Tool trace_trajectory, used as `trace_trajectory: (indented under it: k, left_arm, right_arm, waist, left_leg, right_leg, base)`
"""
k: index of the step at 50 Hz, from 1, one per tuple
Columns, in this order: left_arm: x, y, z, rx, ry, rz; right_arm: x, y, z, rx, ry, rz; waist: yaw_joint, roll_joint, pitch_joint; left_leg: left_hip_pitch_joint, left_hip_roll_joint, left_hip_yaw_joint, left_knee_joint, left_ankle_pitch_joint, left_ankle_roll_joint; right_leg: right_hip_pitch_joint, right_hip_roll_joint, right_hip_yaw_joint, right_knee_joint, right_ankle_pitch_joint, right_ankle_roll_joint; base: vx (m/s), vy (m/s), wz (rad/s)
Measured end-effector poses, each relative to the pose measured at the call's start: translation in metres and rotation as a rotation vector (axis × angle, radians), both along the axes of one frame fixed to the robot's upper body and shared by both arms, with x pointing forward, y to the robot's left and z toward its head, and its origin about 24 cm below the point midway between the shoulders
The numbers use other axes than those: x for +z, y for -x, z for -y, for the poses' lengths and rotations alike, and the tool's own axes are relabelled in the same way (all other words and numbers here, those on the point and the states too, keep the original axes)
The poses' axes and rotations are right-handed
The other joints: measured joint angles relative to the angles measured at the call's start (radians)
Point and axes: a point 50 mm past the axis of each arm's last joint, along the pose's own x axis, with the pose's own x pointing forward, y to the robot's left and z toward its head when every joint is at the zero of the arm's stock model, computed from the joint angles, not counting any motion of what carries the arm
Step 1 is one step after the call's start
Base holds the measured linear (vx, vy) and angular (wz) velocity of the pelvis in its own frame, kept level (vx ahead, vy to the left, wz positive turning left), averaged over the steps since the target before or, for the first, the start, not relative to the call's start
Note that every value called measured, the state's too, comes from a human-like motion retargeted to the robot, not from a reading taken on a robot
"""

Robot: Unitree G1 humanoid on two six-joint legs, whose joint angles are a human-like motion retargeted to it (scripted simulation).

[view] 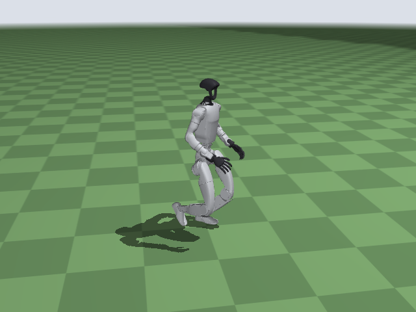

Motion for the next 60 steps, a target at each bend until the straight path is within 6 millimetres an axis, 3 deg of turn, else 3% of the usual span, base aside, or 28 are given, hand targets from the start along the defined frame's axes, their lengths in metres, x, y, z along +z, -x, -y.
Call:
trace_trajectory:
  k: [5, 10, 13, 18, 24, 28, 30, 32, 36, 38, 40, 43, 45, 47, 50, 53, 55, 57, 60]
  left_arm:
    - [0.018, -0.042, 0.019, -0.033, 0.068, 0.132]
    - [0.029, -0.055, 0.031, -0.095, 0.128, 0.183]
    - [0.020, -0.047, 0.032, -0.102, 0.136, 0.127]
    - [-0.013, -0.011, 0.023, -0.067, 0.114, -0.078]
    - [-0.029, 0.041, 0.010, -0.033, 0.123, -0.237]
    - [-0.027, 0.052, 0.008, 0.019, 0.133, -0.236]
    - [-0.022, 0.041, 0.005, 0.046, 0.119, -0.183]
    - [-0.015, 0.019, 0.006, 0.070, 0.093, -0.097]
    - [0.013, -0.044, 0.014, 0.101, 0.070, 0.132]
    - [0.032, -0.068, 0.023, 0.100, 0.110, 0.243]
    - [0.051, -0.085, 0.031, 0.081, 0.163, 0.349]
    - [0.072, -0.095, 0.042, 0.034, 0.230, 0.454]
    - [0.077, -0.095, 0.047, -0.005, 0.254, 0.473]
    - [0.073, -0.089, 0.049, -0.027, 0.270, 0.446]
    - [0.047, -0.068, 0.046, -0.006, 0.264, 0.309]
    - [0.009, -0.035, 0.032, 0.077, 0.197, 0.111]
    - [-0.014, -0.002, 0.022, 0.130, 0.169, -0.031]
    - [-0.026, 0.036, 0.012, 0.159, 0.159, -0.144]
    - [-0.027, 0.076, 0.000, 0.188, 0.173, -0.230]
  right_arm:
    - [-0.040, 0.046, 0.017, -0.034, 0.027, -0.248]
    - [-0.048, 0.069, 0.028, -0.106, 0.017, -0.325]
    - [-0.043, 0.058, 0.028, -0.088, 0.032, -0.287]
    - [-0.013, 0.004, 0.015, -0.003, 0.038, -0.107]
    - [0.019, -0.023, -0.004, 0.062, -0.060, 0.045]
    - [0.024, -0.021, -0.006, 0.064, -0.092, 0.068]
    - [0.017, -0.015, -0.004, 0.028, -0.101, 0.044]
    - [-0.003, -0.001, -0.002, -0.039, -0.100, -0.032]
    - [-0.049, 0.045, 0.008, -0.154, -0.077, -0.268]
    - [-0.064, 0.073, 0.017, -0.188, -0.075, -0.383]
    - [-0.069, 0.097, 0.028, -0.217, -0.077, -0.458]
    - [-0.068, 0.120, 0.039, -0.265, -0.088, -0.496]
    - [-0.064, 0.125, 0.044, -0.299, -0.094, -0.479]
    - [-0.056, 0.115, 0.047, -0.318, -0.091, -0.409]
    - [-0.038, 0.080, 0.048, -0.308, -0.071, -0.247]
    - [0.001, 0.014, 0.047, -0.248, -0.012, 0.011]
    - [0.033, -0.025, 0.039, -0.212, -0.012, 0.187]
    - [0.058, -0.042, 0.027, -0.177, -0.065, 0.309]
    - [0.073, -0.044, 0.008, -0.096, -0.158, 0.361]
  waist:
    - [-0.063, 0.059, -0.008]
    - [-0.050, 0.138, -0.011]
    - [-0.026, 0.162, 0.003]
    - [0.013, 0.185, 0.029]
    - [0.030, 0.147, 0.002]
    - [0.016, 0.104, 0.001]
    - [-0.006, 0.064, 0.011]
    - [-0.047, 0.017, 0.018]
    - [-0.125, -0.039, 0.014]
    - [-0.138, -0.010, 0.013]
    - [-0.138, 0.047, 0.013]
    - [-0.136, 0.107, -0.006]
    - [-0.121, 0.136, -0.015]
    - [-0.095, 0.160, -0.013]
    - [-0.052, 0.169, 0.006]
    - [0.004, 0.185, 0.056]
    - [0.043, 0.194, 0.070]
    - [0.070, 0.165, 0.058]
    - [0.100, 0.114, 0.017]
  left_leg:
    - [0.121, 0.072, -0.027, -0.054, 0.063, -0.099]
    - [0.164, 0.214, -0.053, 0.092, 0.135, -0.171]
    - [0.165, 0.290, -0.052, 0.232, 0.109, -0.157]
    - [0.145, 0.337, -0.052, 0.237, 0.021, -0.120]
    - [0.129, 0.216, -0.038, -0.020, 0.059, -0.142]
    - [0.131, 0.113, -0.023, -0.069, 0.027, -0.103]
    - [0.139, 0.045, -0.014, -0.064, -0.032, -0.047]
    - [0.127, -0.016, -0.004, -0.046, -0.083, 0.004]
    - [0.147, -0.082, -0.018, -0.116, -0.083, 0.009]
    - [0.207, -0.070, -0.029, -0.147, -0.077, 0.000]
    - [0.278, 0.001, -0.042, -0.182, -0.018, -0.066]
    - [0.311, 0.093, -0.068, -0.183, 0.120, -0.174]
    - [0.301, 0.155, -0.077, -0.111, 0.201, -0.216]
    - [0.280, 0.224, -0.079, 0.031, 0.231, -0.214]
    - [0.228, 0.317, -0.071, 0.297, 0.195, -0.154]
    - [0.122, 0.391, -0.087, 0.495, 0.101, -0.071]
    - [0.040, 0.399, -0.096, 0.513, 0.062, -0.041]
    - [-0.004, 0.341, -0.075, 0.400, 0.054, -0.039]
    - [-0.008, 0.221, -0.030, 0.112, 0.063, -0.078]
  right_leg:
    - [-0.108, 0.108, -0.046, -0.223, -0.102, -0.008]
    - [-0.096, 0.313, -0.053, -0.498, -0.104, 0.010]
    - [-0.075, 0.367, -0.058, -0.510, -0.163, -0.025]
    - [-0.019, 0.412, -0.049, -0.563, -0.161, -0.021]
    - [-0.006, 0.328, -0.025, -0.540, 0.017, 0.070]
    - [-0.025, 0.186, -0.029, -0.281, 0.075, 0.071]
    - [-0.049, 0.101, -0.005, -0.114, 0.094, 0.067]
    - [-0.095, 0.019, 0.029, 0.033, 0.089, 0.052]
    - [-0.221, -0.055, 0.080, 0.135, 0.047, 0.017]
    - [-0.239, -0.014, 0.066, 0.069, 0.024, 0.020]
    - [-0.223, 0.073, 0.018, -0.076, 0.015, 0.031]
    - [-0.183, 0.200, -0.024, -0.324, 0.016, 0.065]
    - [-0.146, 0.279, -0.035, -0.455, 0.021, 0.079]
    - [-0.103, 0.341, -0.044, -0.511, 0.000, 0.065]
    - [-0.054, 0.390, -0.045, -0.483, -0.128, -0.002]
    - [-0.002, 0.443, -0.037, -0.476, -0.271, -0.072]
    - [0.039, 0.469, -0.021, -0.510, -0.289, -0.081]
    - [0.102, 0.439, 0.000, -0.555, -0.237, -0.039]
    - [0.153, 0.359, 0.019, -0.571, -0.062, 0.062]
  base:
    - [0.00, -0.03, -0.14]
    - [-0.02, -0.05, -0.32]
    - [-0.05, -0.02, -0.38]
    - [-0.02, 0.01, -0.50]
    - [0.00, 0.06, -0.54]
    - [-0.04, 0.07, -0.17]
    - [-0.04, 0.08, 0.21]
    - [-0.05, 0.02, 0.67]
    - [0.00, -0.01, 0.53]
    - [0.14, 0.07, -0.34]
    - [0.16, 0.01, -0.52]
    - [0.09, -0.07, -0.21]
    - [0.01, -0.08, -0.15]
    - [-0.04, -0.07, -0.28]
    - [-0.06, -0.05, -0.28]
    - [-0.02, -0.04, -0.32]
    - [0.02, 0.01, -0.51]
    - [0.08, 0.05, -0.36]
    - [0.09, 0.10, -0.20]
